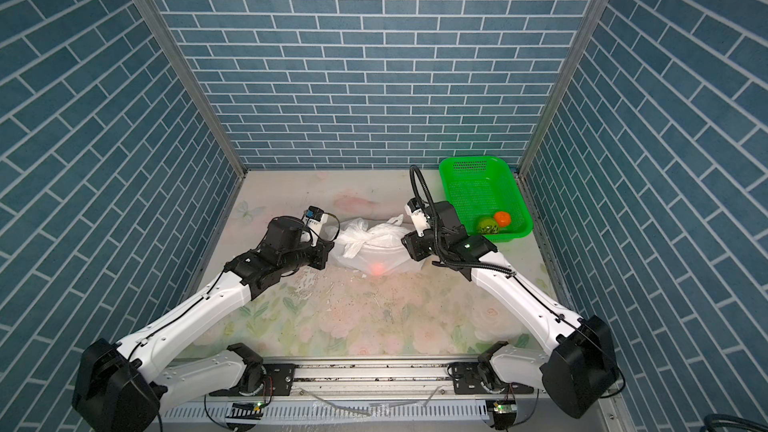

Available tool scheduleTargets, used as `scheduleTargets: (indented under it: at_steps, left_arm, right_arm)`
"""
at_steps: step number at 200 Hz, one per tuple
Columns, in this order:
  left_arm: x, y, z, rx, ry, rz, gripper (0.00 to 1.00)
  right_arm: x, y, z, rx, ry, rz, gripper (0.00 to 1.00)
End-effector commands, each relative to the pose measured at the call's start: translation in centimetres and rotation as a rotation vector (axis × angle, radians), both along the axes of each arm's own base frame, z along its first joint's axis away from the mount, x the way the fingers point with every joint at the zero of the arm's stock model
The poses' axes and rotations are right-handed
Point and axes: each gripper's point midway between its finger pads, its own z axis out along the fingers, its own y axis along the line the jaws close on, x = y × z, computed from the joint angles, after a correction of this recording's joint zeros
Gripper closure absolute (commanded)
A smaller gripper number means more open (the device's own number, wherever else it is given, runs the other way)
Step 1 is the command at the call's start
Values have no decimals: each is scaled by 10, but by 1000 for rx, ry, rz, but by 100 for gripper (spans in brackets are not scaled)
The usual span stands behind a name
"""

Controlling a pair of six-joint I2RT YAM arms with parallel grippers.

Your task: Untie the knot of the plastic bag and take out the fruit

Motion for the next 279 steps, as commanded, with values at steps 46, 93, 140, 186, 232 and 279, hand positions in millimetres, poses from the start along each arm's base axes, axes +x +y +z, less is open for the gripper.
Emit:
scheduleTargets:
  at_steps: [46, 93, 140, 186, 232, 279]
  left_arm:
    - [0, -5, 8, 16, -36, -16, 100]
    - [-3, -1, 7, 22, -39, -11, 100]
    - [-5, 3, 4, 33, -45, -3, 100]
    - [-8, 6, 3, 36, -50, 3, 100]
    - [-8, 7, 4, 38, -52, 6, 100]
    - [-9, 9, -3, 57, -35, 5, 100]
  right_arm:
    - [28, 50, 6, -35, -71, 174, 47]
    - [31, 72, 2, 15, -27, 253, 73]
    - [22, 76, -8, 16, 24, 307, 81]
    - [33, 68, -18, -73, -5, 284, 41]
    - [38, 67, -24, -99, -7, 287, 59]
    - [27, 67, -4, -24, -42, 300, 80]
